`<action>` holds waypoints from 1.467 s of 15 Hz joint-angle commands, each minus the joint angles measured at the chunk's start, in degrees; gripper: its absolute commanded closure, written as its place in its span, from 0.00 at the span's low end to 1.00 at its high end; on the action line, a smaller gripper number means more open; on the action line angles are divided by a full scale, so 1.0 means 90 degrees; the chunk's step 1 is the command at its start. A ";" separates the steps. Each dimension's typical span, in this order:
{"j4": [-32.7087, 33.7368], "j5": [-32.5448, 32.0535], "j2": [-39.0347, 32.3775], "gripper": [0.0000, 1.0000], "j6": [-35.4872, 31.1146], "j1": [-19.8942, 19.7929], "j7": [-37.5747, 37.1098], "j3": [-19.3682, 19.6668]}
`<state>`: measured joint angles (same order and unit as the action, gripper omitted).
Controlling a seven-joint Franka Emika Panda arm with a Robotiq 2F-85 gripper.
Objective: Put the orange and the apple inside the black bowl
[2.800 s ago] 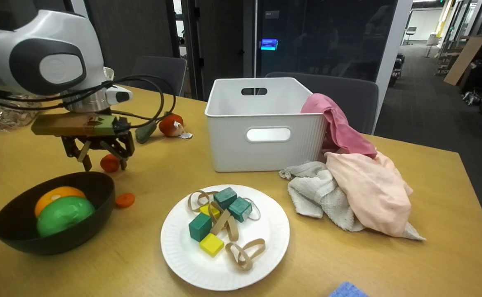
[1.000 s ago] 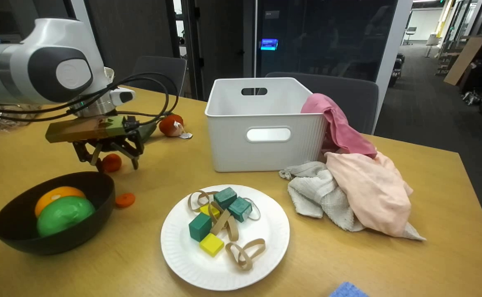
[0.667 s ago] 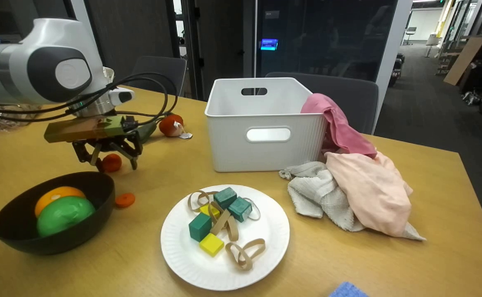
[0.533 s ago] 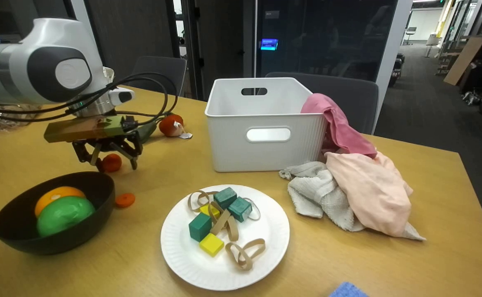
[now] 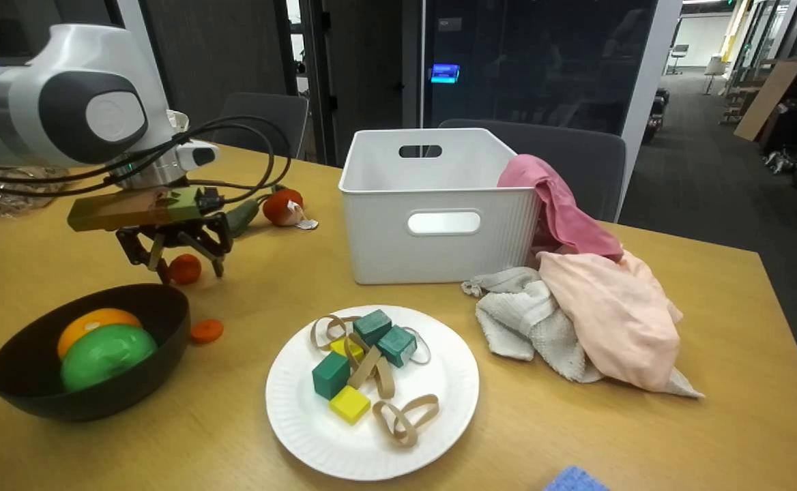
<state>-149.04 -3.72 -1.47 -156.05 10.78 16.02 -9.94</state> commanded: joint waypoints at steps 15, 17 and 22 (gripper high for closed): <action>0.0411 -0.0682 0.2703 0.00 0.4175 -0.0191 -0.2989 -0.0146; 0.0544 -0.0655 0.2974 0.00 0.4701 -0.0248 -0.3117 -0.0104; 0.0845 0.0121 0.3435 0.00 0.5961 -0.0325 -0.3056 0.0204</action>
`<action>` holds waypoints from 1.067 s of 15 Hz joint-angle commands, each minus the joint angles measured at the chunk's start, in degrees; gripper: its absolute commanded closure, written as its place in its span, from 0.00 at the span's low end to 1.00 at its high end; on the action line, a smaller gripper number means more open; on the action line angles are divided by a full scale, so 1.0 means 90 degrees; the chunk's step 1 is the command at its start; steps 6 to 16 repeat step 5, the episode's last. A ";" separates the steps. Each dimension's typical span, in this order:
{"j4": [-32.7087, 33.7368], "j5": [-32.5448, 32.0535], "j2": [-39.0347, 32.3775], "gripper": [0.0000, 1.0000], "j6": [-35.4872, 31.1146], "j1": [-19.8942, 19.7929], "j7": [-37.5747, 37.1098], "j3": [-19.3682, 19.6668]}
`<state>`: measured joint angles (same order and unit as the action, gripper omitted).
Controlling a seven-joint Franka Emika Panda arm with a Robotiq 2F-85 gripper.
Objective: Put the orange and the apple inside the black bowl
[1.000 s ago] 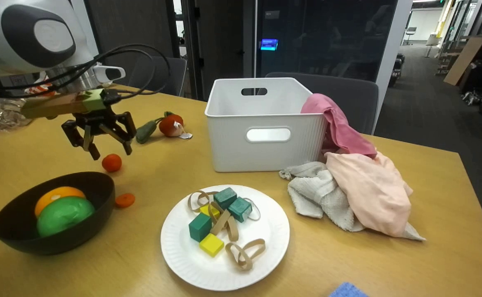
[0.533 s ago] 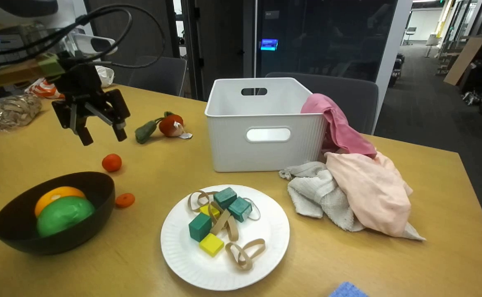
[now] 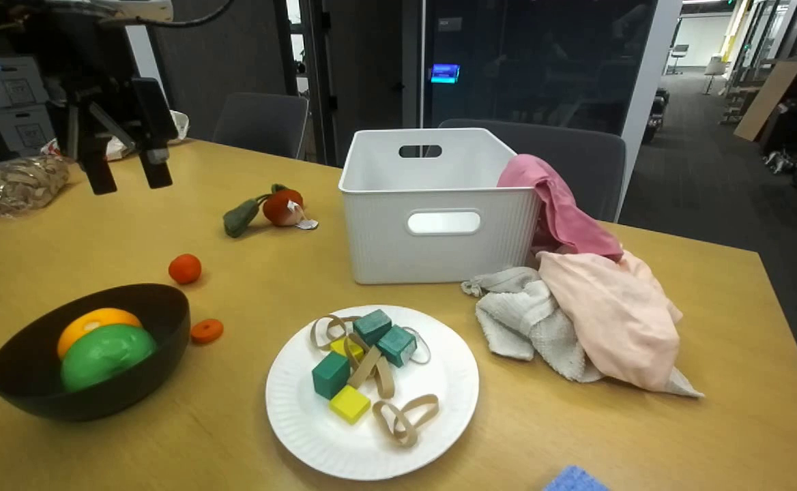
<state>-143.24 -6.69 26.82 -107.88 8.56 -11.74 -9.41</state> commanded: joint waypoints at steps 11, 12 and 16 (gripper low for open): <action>0.0068 0.0376 0.0208 0.00 0.0465 -0.0124 0.0034 0.0051; 0.0068 0.0376 0.0208 0.00 0.0465 -0.0124 0.0034 0.0051; 0.0068 0.0376 0.0208 0.00 0.0465 -0.0124 0.0034 0.0051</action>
